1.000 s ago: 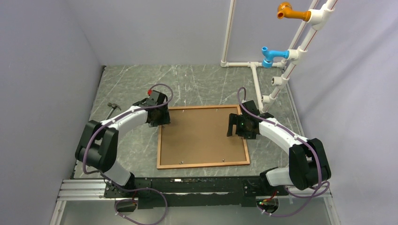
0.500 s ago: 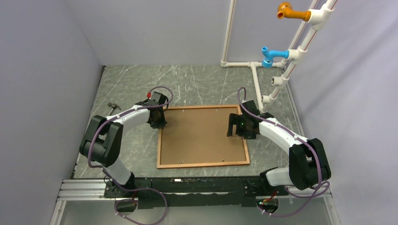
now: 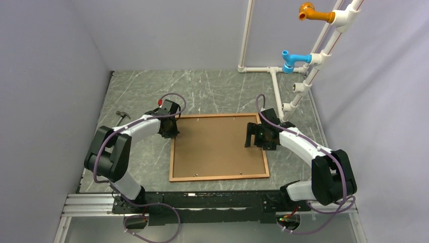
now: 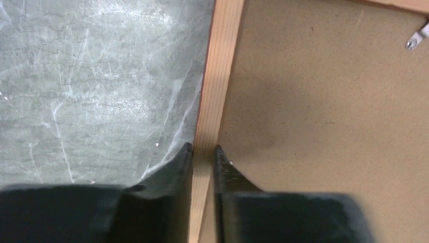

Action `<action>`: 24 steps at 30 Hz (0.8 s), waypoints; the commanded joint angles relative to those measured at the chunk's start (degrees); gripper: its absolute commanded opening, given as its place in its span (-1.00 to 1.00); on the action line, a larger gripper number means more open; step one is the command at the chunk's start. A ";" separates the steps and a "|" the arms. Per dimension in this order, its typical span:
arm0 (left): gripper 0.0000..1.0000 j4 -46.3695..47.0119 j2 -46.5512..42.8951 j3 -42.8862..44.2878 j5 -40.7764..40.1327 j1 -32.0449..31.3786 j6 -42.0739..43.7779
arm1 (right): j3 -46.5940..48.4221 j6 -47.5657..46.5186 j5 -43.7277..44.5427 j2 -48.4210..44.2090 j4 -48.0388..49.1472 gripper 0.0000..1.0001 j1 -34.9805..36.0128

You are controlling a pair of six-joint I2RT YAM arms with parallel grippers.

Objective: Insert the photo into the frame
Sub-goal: Install the photo frame at the center of the board, then move the photo frame to the center of the board.

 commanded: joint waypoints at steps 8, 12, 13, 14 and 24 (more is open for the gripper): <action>0.78 -3.96 -14.87 -1.83 5.44 -0.64 -0.70 | -1.24 2.84 3.81 -3.59 -3.78 0.87 -0.36; 0.86 -2.89 -20.16 -7.62 8.97 -0.64 -2.27 | -1.42 4.94 7.88 -7.28 -5.53 0.88 -0.50; 0.87 -2.28 -21.54 -9.77 9.73 -0.64 -2.93 | -1.51 5.44 8.64 -8.00 -6.05 0.88 -0.58; 0.88 -1.70 -22.98 -11.90 11.15 -0.59 -3.65 | -1.64 5.98 9.54 -8.70 -6.54 0.89 -0.67; 0.83 4.93 -32.13 -28.30 20.81 -0.72 -9.56 | -6.71 9.44 2.17 -8.28 -4.73 0.87 -0.96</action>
